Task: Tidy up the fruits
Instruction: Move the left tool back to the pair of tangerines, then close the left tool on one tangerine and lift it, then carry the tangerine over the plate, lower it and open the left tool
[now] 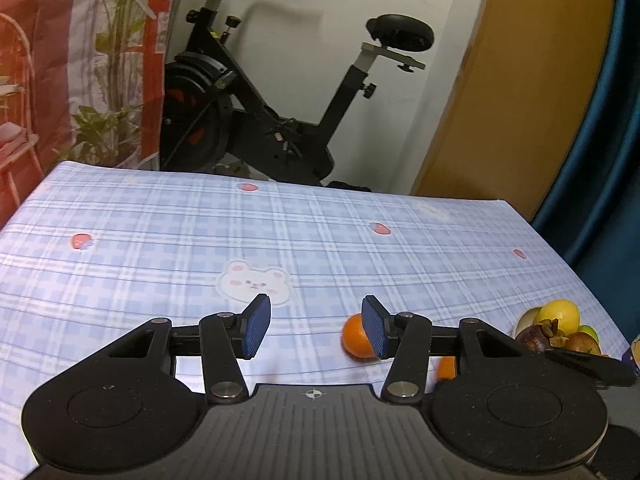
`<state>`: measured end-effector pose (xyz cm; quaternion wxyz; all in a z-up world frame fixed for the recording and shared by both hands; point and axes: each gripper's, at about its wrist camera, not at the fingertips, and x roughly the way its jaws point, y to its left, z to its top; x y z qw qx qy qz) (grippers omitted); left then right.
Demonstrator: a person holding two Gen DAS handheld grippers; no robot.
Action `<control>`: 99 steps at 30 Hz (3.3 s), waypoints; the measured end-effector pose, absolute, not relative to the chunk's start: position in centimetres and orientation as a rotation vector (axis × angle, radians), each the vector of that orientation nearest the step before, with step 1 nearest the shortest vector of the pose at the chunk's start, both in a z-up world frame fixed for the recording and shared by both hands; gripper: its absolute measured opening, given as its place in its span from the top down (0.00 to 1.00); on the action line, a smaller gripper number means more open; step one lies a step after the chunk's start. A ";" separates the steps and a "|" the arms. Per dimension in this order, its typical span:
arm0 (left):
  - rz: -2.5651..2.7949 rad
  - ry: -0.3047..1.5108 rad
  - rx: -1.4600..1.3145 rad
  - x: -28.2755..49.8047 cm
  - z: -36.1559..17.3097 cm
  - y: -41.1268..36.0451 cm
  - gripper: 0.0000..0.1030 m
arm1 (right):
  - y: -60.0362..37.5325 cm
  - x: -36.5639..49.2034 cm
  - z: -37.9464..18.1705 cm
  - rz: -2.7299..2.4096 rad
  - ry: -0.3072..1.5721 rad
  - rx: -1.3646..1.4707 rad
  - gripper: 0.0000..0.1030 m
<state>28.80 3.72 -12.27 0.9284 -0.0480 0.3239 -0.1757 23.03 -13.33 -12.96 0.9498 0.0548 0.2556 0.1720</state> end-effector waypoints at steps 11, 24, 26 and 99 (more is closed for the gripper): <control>-0.407 0.752 -0.029 31.4 -15.6 -1.1 0.49 | -18.0 19.8 -11.1 0.261 0.449 0.190 0.60; -0.409 0.747 0.015 29.9 -15.2 -1.6 0.63 | -20.1 18.8 -11.0 0.223 0.431 0.224 0.60; -0.412 0.732 0.017 29.0 -14.5 -1.7 0.63 | -20.3 18.3 -11.0 0.218 0.422 0.229 0.60; -0.708 0.677 0.112 20.9 -13.1 -14.7 0.48 | -31.2 11.8 -13.9 -0.059 0.323 0.330 0.50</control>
